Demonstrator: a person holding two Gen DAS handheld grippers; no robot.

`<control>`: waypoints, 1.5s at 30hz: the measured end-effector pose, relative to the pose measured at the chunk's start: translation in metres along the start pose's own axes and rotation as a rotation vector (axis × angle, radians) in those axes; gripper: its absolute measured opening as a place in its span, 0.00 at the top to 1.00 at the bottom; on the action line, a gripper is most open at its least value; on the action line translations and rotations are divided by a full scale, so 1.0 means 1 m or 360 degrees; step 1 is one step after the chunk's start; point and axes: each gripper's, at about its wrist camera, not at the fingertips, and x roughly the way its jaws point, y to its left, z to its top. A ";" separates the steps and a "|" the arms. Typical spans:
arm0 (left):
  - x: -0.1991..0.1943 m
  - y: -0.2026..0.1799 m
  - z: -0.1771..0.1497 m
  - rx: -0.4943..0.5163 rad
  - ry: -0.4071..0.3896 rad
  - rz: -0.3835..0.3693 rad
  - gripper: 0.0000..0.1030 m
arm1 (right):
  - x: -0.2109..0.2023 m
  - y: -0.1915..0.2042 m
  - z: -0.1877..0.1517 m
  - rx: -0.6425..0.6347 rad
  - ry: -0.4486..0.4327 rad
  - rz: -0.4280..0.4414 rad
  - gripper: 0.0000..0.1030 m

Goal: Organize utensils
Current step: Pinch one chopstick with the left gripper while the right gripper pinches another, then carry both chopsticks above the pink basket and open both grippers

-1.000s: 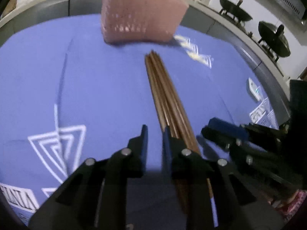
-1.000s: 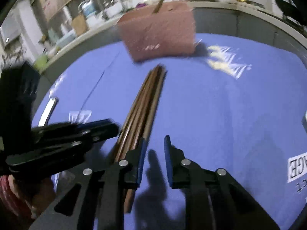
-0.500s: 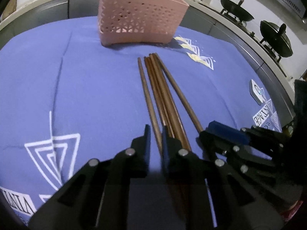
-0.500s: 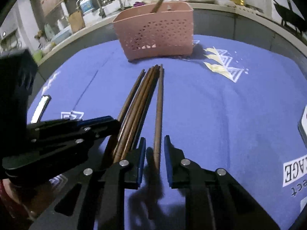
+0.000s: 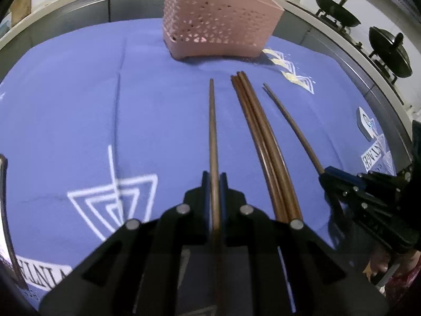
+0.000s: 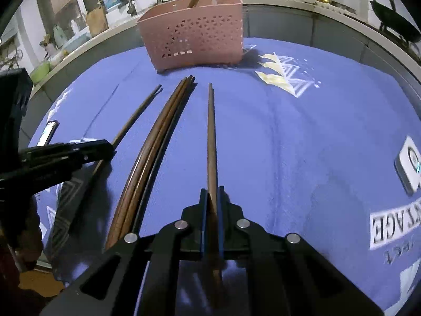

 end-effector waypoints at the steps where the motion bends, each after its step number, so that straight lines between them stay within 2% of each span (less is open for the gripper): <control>1: 0.003 -0.001 0.005 0.0010 0.0009 0.0020 0.93 | 0.003 0.000 0.006 -0.0003 0.0008 0.0006 0.92; 7: 0.027 -0.014 0.044 0.0128 -0.0035 0.0121 0.93 | 0.037 0.005 0.065 -0.0038 0.0045 0.0024 0.92; 12: 0.033 -0.011 0.061 0.0121 -0.0023 0.0101 0.95 | 0.051 0.003 0.092 -0.0013 0.0096 0.0119 0.95; 14: 0.014 -0.007 0.064 0.0110 -0.0092 0.0057 0.95 | 0.029 0.002 0.096 0.0015 0.0001 0.0189 0.95; 16: -0.022 -0.002 0.068 0.0072 -0.0238 -0.0032 0.95 | -0.011 0.002 0.096 0.0017 -0.0190 0.0244 0.95; 19: -0.085 0.004 0.069 0.0062 -0.0488 -0.0119 0.95 | -0.070 0.004 0.091 -0.0008 -0.0500 0.0231 0.95; 23: -0.135 0.002 0.054 0.0098 -0.0664 -0.0157 0.95 | -0.120 0.009 0.076 -0.0018 -0.0783 0.0207 0.95; 28: -0.152 -0.007 0.033 0.0147 -0.0730 -0.0148 0.95 | -0.130 0.012 0.061 -0.0032 -0.0861 0.0137 0.95; 34: -0.153 -0.011 0.037 0.0173 -0.0713 -0.0154 0.95 | -0.127 0.019 0.062 -0.0074 -0.0842 0.0098 0.95; 39: -0.183 -0.007 0.079 0.0168 -0.0821 -0.0172 0.95 | -0.140 0.029 0.096 -0.0094 -0.0869 0.0223 0.95; 42: -0.209 -0.013 0.117 0.0196 -0.0959 -0.0132 0.95 | -0.157 0.041 0.134 -0.0124 -0.0993 0.0273 0.95; 45: -0.225 -0.017 0.154 0.0210 -0.1087 -0.0062 0.95 | -0.168 0.055 0.179 -0.0142 -0.1178 0.0230 0.95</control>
